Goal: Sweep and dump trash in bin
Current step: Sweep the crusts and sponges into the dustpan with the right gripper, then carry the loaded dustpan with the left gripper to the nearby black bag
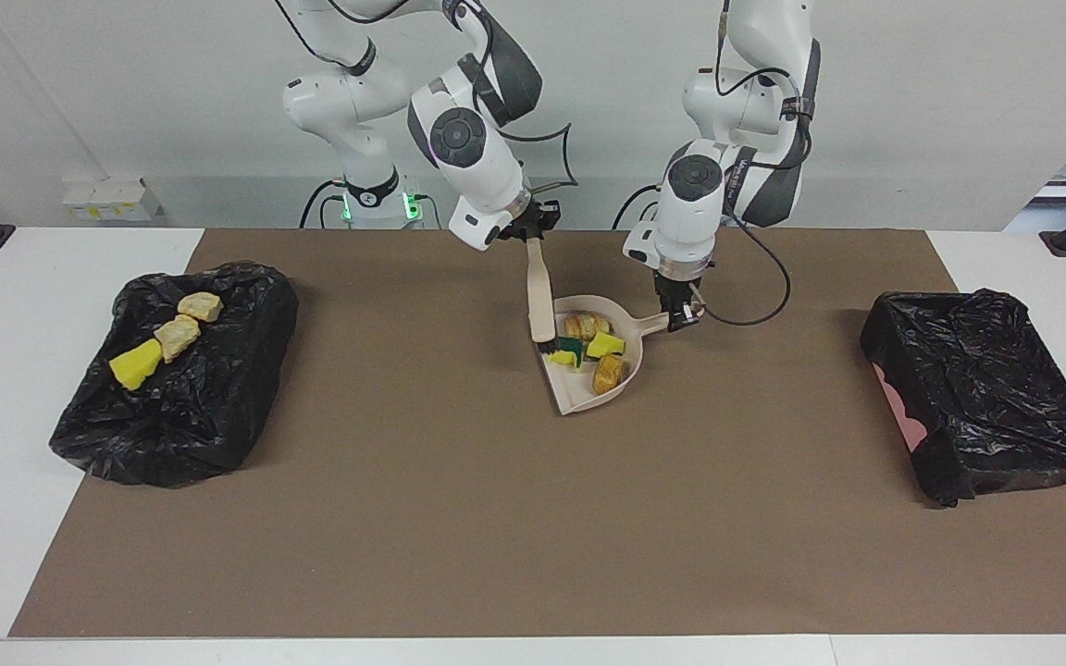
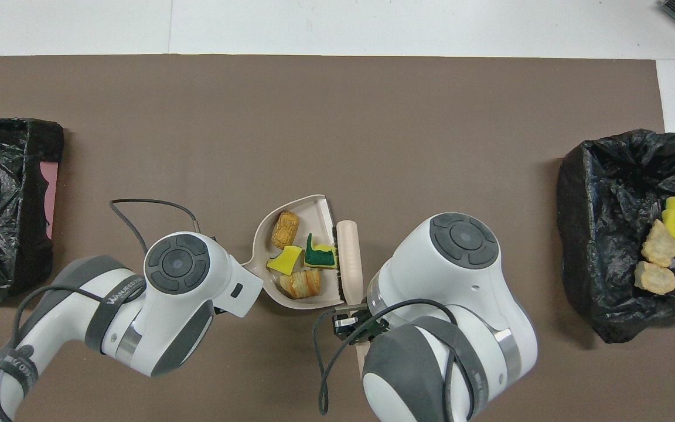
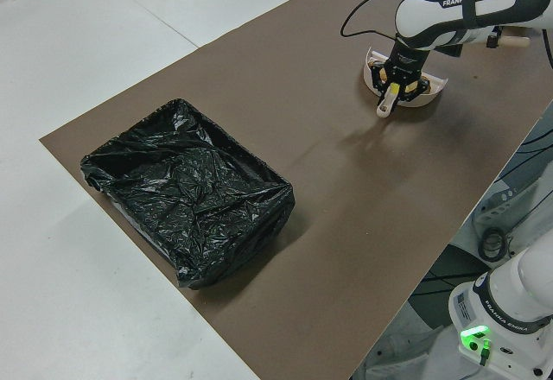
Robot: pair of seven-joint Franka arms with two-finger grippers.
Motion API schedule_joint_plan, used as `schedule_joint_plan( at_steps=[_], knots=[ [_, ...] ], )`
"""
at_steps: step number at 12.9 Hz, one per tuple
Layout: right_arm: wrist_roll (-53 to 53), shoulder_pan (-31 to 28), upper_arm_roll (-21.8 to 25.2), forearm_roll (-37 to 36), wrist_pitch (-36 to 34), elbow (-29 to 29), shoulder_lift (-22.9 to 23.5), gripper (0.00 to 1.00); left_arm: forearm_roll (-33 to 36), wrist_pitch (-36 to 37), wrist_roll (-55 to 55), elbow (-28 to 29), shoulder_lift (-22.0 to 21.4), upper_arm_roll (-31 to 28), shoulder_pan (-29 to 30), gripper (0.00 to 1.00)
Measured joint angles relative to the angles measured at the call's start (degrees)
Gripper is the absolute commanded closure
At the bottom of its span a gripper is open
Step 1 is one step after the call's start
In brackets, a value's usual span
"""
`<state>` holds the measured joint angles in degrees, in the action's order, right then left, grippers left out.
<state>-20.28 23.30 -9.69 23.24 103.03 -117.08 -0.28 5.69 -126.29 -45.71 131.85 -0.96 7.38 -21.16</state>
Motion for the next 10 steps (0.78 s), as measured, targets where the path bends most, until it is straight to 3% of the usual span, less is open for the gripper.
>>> schedule_joint_plan(
  at_steps=[4, 10],
  knots=[
    [0.0, -0.11, -0.16, -9.87, -0.65, -1.35, 0.07, 1.0, 0.58, 3.58, -5.57, -3.74, -0.8, -0.54, 8.36, 1.0],
    [-9.17, 6.8, -0.56, -11.21, 4.73, -2.98, 2.21, 1.0, 0.78, 6.87, -25.06, -7.45, -5.23, -1.0, 24.96, 1.0]
  ],
)
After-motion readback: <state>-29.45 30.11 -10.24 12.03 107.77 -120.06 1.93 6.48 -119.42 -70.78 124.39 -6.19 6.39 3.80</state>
